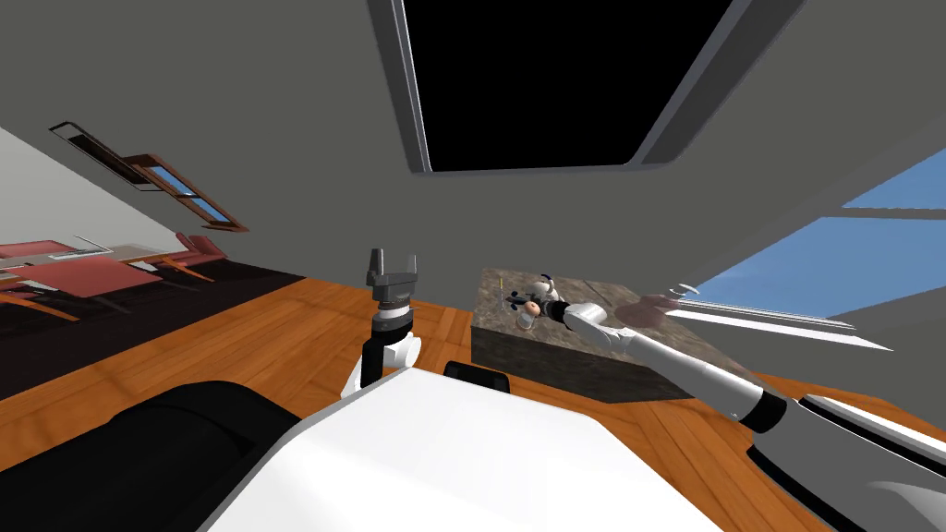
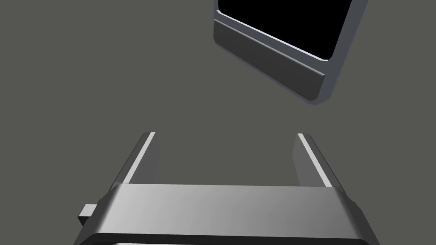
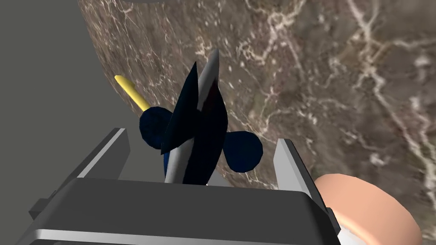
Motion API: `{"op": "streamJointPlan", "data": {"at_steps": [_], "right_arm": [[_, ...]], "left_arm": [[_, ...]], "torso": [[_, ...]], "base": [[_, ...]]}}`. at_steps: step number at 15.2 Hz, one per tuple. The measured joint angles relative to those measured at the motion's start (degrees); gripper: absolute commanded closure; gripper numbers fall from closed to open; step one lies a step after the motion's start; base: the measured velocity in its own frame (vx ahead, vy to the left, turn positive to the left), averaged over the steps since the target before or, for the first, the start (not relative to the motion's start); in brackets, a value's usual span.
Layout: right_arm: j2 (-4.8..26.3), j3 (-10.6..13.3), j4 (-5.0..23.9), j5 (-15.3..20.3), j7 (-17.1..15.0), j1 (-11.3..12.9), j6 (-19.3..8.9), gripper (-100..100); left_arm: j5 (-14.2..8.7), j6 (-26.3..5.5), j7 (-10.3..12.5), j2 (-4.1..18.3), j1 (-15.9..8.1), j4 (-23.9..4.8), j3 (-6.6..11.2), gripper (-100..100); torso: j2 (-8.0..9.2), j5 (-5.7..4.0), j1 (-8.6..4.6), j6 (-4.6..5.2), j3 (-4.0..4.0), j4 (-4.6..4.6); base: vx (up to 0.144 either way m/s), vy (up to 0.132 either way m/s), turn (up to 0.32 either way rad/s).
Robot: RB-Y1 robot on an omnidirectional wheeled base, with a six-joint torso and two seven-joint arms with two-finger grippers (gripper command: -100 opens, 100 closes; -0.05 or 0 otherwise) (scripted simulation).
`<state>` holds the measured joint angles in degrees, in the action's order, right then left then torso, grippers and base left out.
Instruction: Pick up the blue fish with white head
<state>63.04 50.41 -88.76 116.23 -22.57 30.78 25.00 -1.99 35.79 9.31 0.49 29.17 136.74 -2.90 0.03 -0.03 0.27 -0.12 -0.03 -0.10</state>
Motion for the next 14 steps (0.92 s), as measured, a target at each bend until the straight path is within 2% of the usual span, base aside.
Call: {"op": "streamJointPlan", "data": {"at_steps": [2,3,4,5,9,10,11,12,14], "right_arm": [[0.01,-0.97,0.11,-1.71,2.36,-0.72,-0.11,-100],[0.01,-1.1,0.14,-2.04,3.5,-0.82,-0.14,-100],[-0.21,-2.01,1.34,-3.09,4.76,-1.55,0.19,-100],[-0.12,-3.15,2.5,-4.99,6.46,-2.63,0.46,-100],[0.41,-7.92,2.48,-9.05,11.45,-7.18,0.87,-100],[0.41,-8.36,2.49,-9.24,12.56,-7.58,0.86,-100],[0.55,-9.36,3.56,-10.87,14.18,-8.58,1.08,-100],[0.69,-10.67,4.61,-12.8,16.0,-9.68,1.46,-100],[0.73,-13.24,4.54,-14.61,17.96,-12.19,1.82,-100]], "left_arm": [[0.0,0.0,0.0,0.0,0.0,0.0,0.0,0],[0.0,0.0,0.0,0.0,0.0,0.0,0.0,0],[0.0,0.0,0.0,0.0,-0.02,-0.01,-0.01,0],[0.0,0.0,0.0,0.0,-0.02,0.0,-0.01,0],[0.0,0.0,0.0,0.0,0.0,0.0,0.0,0],[0.0,0.0,0.0,0.0,0.0,0.0,0.0,0],[0.0,0.0,0.0,0.0,-0.02,-0.01,-0.01,0],[0.0,0.0,0.0,0.0,-0.02,-0.01,-0.01,0],[0.0,0.0,0.0,0.0,0.0,0.0,0.0,0]], "torso": [[-0.04,-0.02,-0.09,-0.02,-0.03,-0.01],[-0.06,-0.03,-0.12,-0.02,-0.04,-0.02],[-0.06,-0.02,0.0,-0.11,-0.04,-0.03],[-0.04,0.01,0.12,-0.11,-0.03,-0.02],[-0.11,-0.04,0.01,-0.08,-0.09,-0.06],[-0.13,-0.05,-0.03,-0.09,-0.1,-0.07],[-0.13,-0.04,0.09,-0.18,-0.11,-0.08],[-0.17,-0.04,0.23,-0.27,-0.14,-0.11],[-0.29,-0.09,0.19,-0.24,-0.23,-0.18]], "base": [[0.0,0.0,-0.006],[-0.012,0.05,0.328],[-0.024,0.08,0.431],[-0.022,0.058,0.182],[-0.005,0.02,-0.01],[-0.015,0.061,0.332],[-0.02,0.087,0.435],[-0.016,0.058,0.185],[-0.006,0.027,-0.012]]}}
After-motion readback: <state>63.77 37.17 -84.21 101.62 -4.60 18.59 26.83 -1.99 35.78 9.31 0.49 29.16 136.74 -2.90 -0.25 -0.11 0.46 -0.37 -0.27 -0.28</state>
